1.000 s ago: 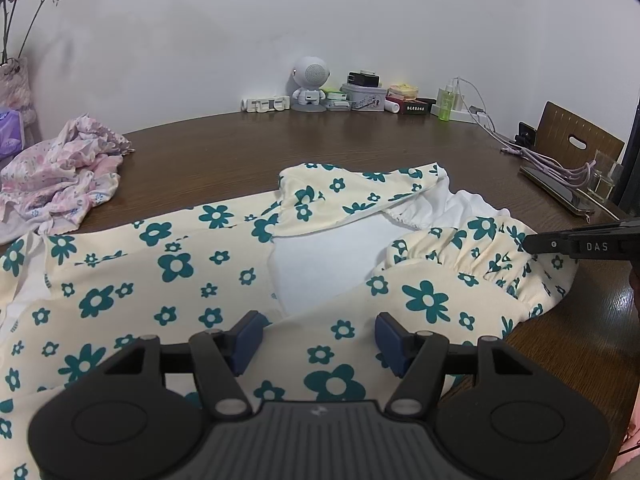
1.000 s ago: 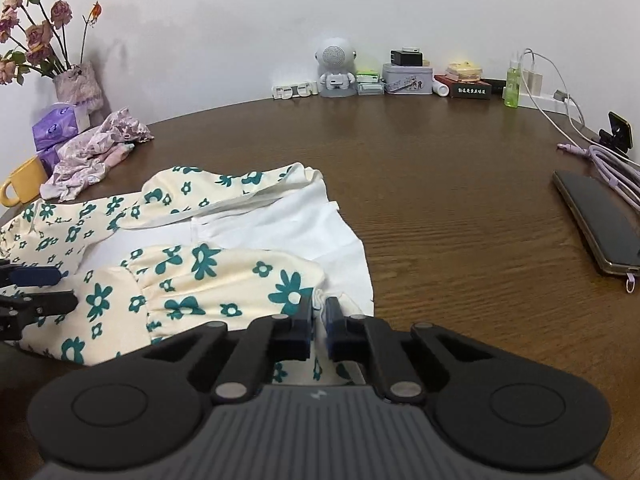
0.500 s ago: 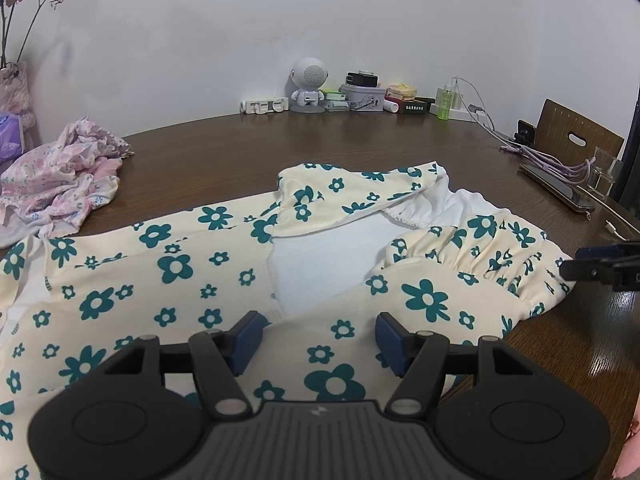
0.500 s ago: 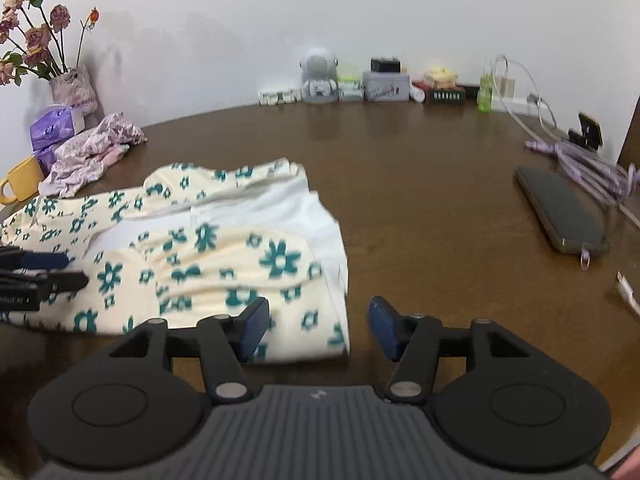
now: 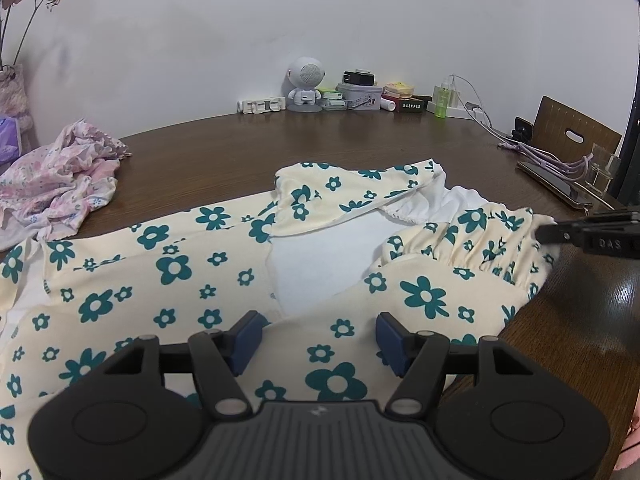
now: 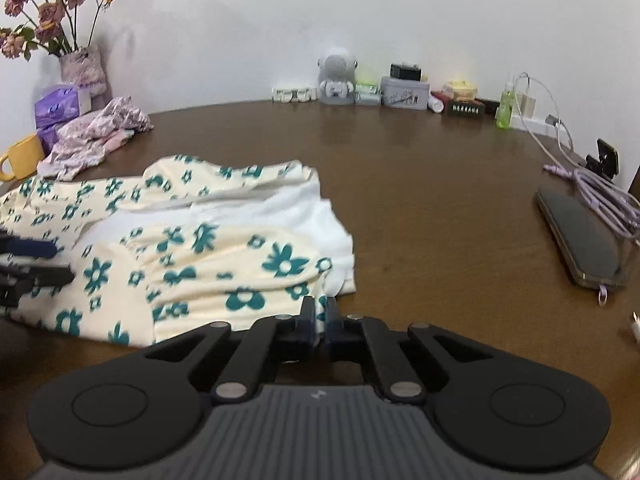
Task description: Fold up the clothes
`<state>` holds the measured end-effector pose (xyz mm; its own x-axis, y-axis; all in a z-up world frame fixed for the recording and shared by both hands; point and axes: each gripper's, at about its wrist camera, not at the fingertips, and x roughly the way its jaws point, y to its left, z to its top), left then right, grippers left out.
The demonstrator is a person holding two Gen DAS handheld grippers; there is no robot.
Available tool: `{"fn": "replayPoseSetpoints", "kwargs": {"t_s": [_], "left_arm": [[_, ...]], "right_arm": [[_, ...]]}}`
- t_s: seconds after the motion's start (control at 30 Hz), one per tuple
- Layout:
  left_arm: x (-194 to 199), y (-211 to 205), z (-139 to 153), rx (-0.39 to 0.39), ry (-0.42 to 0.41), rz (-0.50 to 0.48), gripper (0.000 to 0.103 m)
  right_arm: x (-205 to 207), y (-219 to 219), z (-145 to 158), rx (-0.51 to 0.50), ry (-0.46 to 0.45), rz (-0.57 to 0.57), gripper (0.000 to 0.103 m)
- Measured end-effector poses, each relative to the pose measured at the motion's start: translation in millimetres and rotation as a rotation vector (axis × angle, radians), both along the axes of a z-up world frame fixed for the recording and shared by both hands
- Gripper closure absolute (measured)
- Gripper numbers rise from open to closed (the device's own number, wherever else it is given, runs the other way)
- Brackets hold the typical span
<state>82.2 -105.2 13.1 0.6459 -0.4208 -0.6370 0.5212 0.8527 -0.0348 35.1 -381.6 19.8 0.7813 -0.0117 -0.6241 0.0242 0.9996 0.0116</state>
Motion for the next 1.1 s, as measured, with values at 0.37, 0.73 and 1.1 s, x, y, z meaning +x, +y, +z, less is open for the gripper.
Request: {"fn": "replayPoseSetpoints", "kwargs": {"t_s": [0.37,0.73,1.1], "left_arm": [[-1,0,0,-0.001,-0.001,-0.003,0.041],[-4,4,10,0.021,-0.043,-0.078,0.041],[1,4,2,0.031,0.002,-0.099,0.040]], "right_arm": [[4,-10,-3,0.041,0.043,-0.065,0.076],[-4,8,12,0.057,-0.049,0.003,0.050],[2,14,-4,0.026,-0.003,-0.039,0.046]]}}
